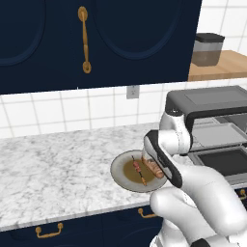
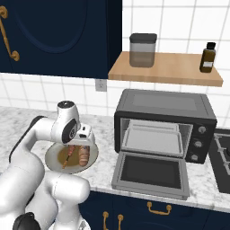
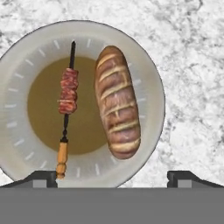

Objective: Pick up the kebab skewer and baguette bread, and place them inside the toaster oven. Close the toaster oven door and start by setting the timer.

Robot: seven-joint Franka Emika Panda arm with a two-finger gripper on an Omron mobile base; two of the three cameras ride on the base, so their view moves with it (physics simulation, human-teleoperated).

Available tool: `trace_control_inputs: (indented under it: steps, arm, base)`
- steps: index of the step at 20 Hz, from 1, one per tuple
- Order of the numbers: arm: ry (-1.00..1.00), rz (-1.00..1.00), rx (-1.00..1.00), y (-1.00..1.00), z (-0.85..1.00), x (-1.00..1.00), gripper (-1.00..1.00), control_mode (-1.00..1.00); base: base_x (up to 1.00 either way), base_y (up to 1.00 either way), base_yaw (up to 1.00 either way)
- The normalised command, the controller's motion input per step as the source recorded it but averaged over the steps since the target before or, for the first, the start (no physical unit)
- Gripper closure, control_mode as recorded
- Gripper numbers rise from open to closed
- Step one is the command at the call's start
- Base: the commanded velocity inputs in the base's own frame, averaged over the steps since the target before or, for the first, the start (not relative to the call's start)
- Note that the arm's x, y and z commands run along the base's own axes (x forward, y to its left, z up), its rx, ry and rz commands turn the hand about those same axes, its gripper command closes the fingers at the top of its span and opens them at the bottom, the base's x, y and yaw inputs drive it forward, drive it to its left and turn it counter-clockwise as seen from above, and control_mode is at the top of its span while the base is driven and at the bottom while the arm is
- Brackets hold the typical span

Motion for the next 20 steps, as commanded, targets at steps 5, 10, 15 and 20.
trace_control_inputs:
  steps: [5, 10, 15, 20]
  arm:
    - [0.11, 0.03, 0.00, 0.01, -0.22, 0.26, -1.00, -1.00]
    - [0.03, 0.05, 0.01, -0.04, -0.40, 0.30, -1.00, -1.00]
    - [0.00, 0.06, 0.00, -0.01, -0.46, 0.33, -1.00, -1.00]
    - [0.02, 0.09, 0.00, -0.02, -0.30, 0.19, -1.00, -1.00]
  base:
    - [0.00, 0.00, 0.00]
    - [0.00, 0.00, 0.00]
    - [0.00, 0.00, 0.00]
    - [0.00, 0.00, 0.00]
